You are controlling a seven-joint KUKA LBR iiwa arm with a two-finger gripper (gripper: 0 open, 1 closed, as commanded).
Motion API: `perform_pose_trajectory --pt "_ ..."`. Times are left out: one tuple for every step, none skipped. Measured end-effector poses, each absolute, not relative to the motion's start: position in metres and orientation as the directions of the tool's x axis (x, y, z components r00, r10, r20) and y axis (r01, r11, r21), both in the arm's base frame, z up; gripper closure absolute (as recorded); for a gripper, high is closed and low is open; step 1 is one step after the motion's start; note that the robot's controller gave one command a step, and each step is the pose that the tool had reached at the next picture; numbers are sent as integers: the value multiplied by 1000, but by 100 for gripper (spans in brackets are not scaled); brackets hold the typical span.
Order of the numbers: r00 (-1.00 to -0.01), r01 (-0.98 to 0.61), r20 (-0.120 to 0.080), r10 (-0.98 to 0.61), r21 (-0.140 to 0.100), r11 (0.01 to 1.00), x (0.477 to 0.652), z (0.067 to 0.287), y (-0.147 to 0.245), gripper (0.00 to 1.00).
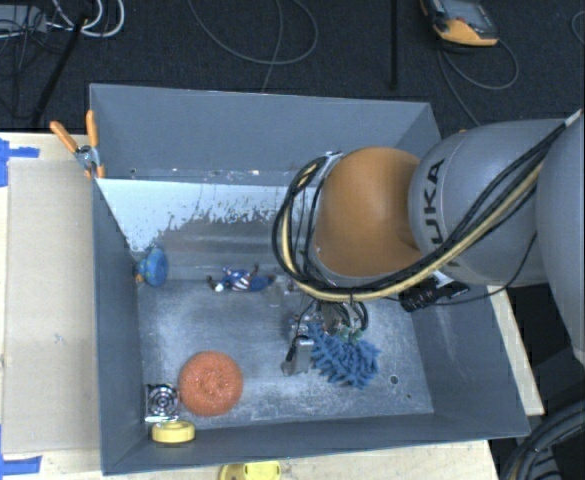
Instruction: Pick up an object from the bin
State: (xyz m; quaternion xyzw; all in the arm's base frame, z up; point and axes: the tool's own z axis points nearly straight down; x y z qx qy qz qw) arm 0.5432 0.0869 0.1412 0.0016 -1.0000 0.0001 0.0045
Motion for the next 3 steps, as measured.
perform_pose_trajectory --pt "-1000 -1 1 -1 0 1000 545 146 87 0" --pt "-998 -58 0 -58 1 998 535 128 60 0" --pt "-998 -67 1 -67 0 998 545 110 17 100"
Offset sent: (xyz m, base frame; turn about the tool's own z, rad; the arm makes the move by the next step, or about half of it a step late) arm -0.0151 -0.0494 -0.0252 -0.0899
